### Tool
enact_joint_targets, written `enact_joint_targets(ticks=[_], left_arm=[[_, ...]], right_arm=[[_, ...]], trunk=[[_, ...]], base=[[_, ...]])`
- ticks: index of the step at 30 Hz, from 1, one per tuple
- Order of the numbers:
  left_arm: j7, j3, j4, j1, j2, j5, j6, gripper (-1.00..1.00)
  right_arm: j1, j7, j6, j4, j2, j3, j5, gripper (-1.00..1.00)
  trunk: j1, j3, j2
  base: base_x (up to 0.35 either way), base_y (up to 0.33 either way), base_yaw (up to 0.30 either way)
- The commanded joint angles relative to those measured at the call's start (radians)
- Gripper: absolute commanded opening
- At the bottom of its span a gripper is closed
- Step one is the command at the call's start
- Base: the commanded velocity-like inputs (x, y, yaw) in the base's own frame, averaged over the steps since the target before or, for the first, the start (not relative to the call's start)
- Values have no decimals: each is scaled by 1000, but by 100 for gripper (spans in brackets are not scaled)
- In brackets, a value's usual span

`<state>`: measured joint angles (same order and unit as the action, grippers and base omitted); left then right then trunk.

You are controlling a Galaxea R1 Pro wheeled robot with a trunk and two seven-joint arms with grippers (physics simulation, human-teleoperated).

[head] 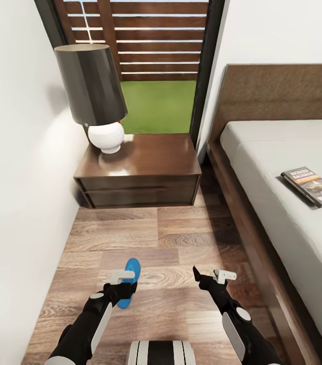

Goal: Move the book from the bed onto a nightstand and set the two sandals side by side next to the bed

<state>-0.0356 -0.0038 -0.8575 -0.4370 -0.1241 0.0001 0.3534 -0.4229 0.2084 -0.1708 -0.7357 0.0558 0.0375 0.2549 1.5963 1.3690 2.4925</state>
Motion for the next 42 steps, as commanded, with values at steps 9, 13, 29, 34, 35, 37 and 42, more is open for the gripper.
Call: enact_joint_targets(ticks=[9, 13, 29, 34, 35, 37, 42], left_arm=[[-3, -1, -2, 0, 0, 0, 6, 100], [-3, -1, -2, 0, 0, 0, 6, 100], [-3, -1, -3, 0, 0, 0, 6, 100], [-3, -1, -3, 0, 0, 0, 6, 100], [-3, -1, -3, 0, 0, 0, 6, 100], [-3, -1, -3, 0, 0, 0, 6, 100], [-3, -1, -3, 0, 0, 0, 7, 100]], right_arm=[[0, 9, -1, 1, 2, 4, 11, 100], [0, 9, -1, 2, 2, 4, 11, 100], [0, 9, -1, 2, 3, 4, 11, 100], [0, 9, -1, 2, 2, 4, 10, 100], [0, 9, -1, 2, 2, 4, 10, 100], [0, 9, -1, 2, 2, 4, 10, 100], [0, 9, -1, 2, 1, 4, 10, 100]], trunk=[[7, 35, 9], [9, 50, 10], [12, 77, 12], [12, 77, 12], [12, 77, 12], [12, 77, 12], [12, 77, 12]], base=[[0, 0, 0], [0, 0, 0], [0, 0, 0], [0, 0, 0], [0, 0, 0], [0, 0, 0], [46, 0, 0]])
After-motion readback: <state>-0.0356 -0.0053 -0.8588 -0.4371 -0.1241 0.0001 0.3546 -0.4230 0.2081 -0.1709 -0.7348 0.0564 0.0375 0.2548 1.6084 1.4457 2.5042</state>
